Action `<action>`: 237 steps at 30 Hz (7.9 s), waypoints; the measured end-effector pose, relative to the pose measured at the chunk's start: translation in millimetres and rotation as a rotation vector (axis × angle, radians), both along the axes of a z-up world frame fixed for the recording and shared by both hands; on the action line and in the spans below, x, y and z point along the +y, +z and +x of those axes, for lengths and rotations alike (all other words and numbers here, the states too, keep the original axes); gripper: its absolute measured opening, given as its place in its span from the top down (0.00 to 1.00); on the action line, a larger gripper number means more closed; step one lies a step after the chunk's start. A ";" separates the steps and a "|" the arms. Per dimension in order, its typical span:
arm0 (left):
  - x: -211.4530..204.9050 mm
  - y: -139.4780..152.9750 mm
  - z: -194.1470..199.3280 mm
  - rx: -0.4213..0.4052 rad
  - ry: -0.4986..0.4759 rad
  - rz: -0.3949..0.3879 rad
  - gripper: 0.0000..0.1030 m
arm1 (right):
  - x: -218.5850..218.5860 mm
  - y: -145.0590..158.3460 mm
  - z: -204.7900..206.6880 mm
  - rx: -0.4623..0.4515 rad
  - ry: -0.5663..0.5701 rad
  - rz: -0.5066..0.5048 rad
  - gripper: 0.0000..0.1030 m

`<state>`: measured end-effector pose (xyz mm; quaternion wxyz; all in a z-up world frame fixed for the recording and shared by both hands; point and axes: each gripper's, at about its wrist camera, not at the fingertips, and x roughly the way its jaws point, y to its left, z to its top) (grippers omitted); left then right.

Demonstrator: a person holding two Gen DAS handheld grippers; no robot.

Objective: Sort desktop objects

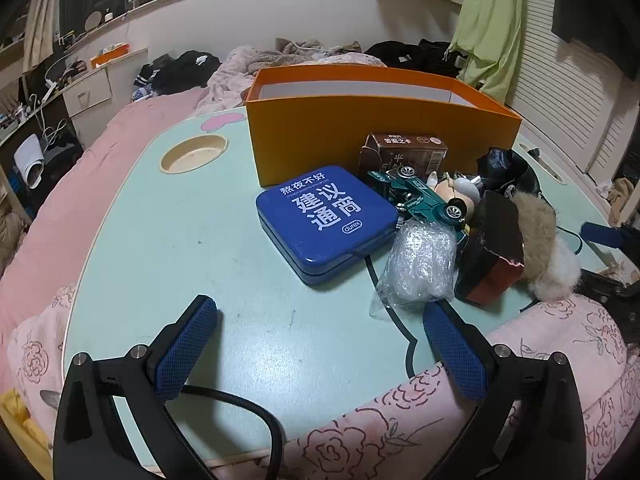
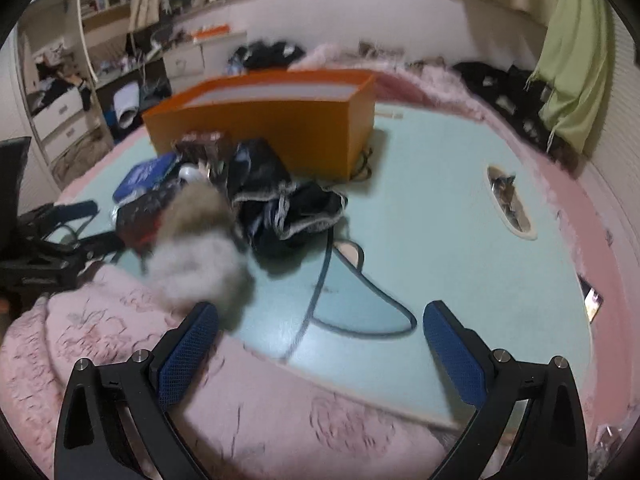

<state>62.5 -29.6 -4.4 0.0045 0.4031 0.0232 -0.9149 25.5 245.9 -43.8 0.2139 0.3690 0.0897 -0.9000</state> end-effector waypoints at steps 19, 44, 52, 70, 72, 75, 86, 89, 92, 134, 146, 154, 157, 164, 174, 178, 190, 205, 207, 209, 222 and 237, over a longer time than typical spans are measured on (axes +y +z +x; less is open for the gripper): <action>-5.5 -2.2 -9.4 0.004 0.013 -0.003 0.00 | 1.6 -4.8 -13.5 0.017 0.012 0.004 0.00; -3.4 -1.4 -10.9 0.002 0.011 -0.003 0.00 | -0.3 -6.7 -16.5 0.019 0.031 0.003 0.00; -3.0 -1.1 -10.4 0.002 0.012 -0.003 0.00 | -0.7 -6.3 -16.5 0.018 0.031 0.003 0.00; -1.6 -0.4 -10.1 0.002 0.012 -0.003 0.00 | -1.6 -5.4 -16.5 0.018 0.031 0.003 0.00; -1.6 -0.3 -10.1 0.002 0.012 -0.003 0.00 | -1.4 -5.2 -16.5 0.018 0.031 0.001 0.00; -1.6 -0.2 -10.3 0.002 0.012 -0.002 0.00 | -0.4 -4.7 -17.8 0.022 0.035 -0.011 0.00; -0.4 -0.2 -10.7 0.004 0.010 0.000 0.00 | -2.7 26.1 9.6 0.137 0.199 -0.160 0.17; -0.8 -0.2 -10.6 0.004 0.010 0.000 0.00 | -21.8 26.0 5.4 0.096 0.255 -0.120 0.25; -1.5 -0.3 -10.0 0.004 0.010 0.000 0.00 | -45.5 13.4 -6.0 -0.003 0.320 -0.054 0.41; -18.9 14.7 -66.3 -0.088 0.097 0.168 0.18 | -7.6 17.9 4.5 0.090 0.274 -0.204 0.60; -9.2 15.7 -69.3 -0.101 0.072 0.141 0.17 | -7.6 16.7 4.3 0.087 0.274 -0.204 0.60; -30.2 7.0 -49.8 -0.097 0.035 0.043 0.17 | -7.9 15.4 3.7 0.083 0.276 -0.203 0.60; -36.9 7.4 -42.2 -0.077 0.039 0.076 0.18 | -8.1 14.5 3.6 0.082 0.275 -0.200 0.60; -29.6 3.3 -36.7 -0.022 0.041 -0.007 0.34 | -8.5 14.7 3.4 0.081 0.270 -0.204 0.60; -40.7 34.1 -15.8 0.114 0.028 0.099 0.35 | -3.4 21.9 5.6 0.125 0.242 -0.222 0.61; -43.0 49.8 -21.4 0.142 0.026 0.114 0.35 | -8.4 33.0 1.2 0.148 0.242 -0.224 0.61; -17.0 117.8 -92.2 0.275 0.003 0.162 0.35 | -60.4 92.5 -106.1 0.145 0.125 -0.235 0.61; -5.3 51.0 -126.9 0.083 0.050 0.097 0.30 | -83.0 49.6 -123.5 0.134 0.080 -0.044 0.22; -9.0 52.9 -123.1 0.095 0.047 0.146 0.30 | -82.6 50.7 -123.5 0.129 0.079 -0.046 0.22; -17.6 62.3 -114.4 0.134 0.047 0.226 0.30 | -78.8 56.4 -120.7 0.144 0.086 -0.079 0.22; -25.2 78.3 -15.9 0.140 -0.094 0.140 0.23 | -7.2 56.2 -31.9 0.095 0.126 -0.141 0.19; 15.7 -1.3 2.8 0.054 -0.135 0.004 0.11 | -14.4 -10.4 -20.4 0.007 0.113 -0.018 0.05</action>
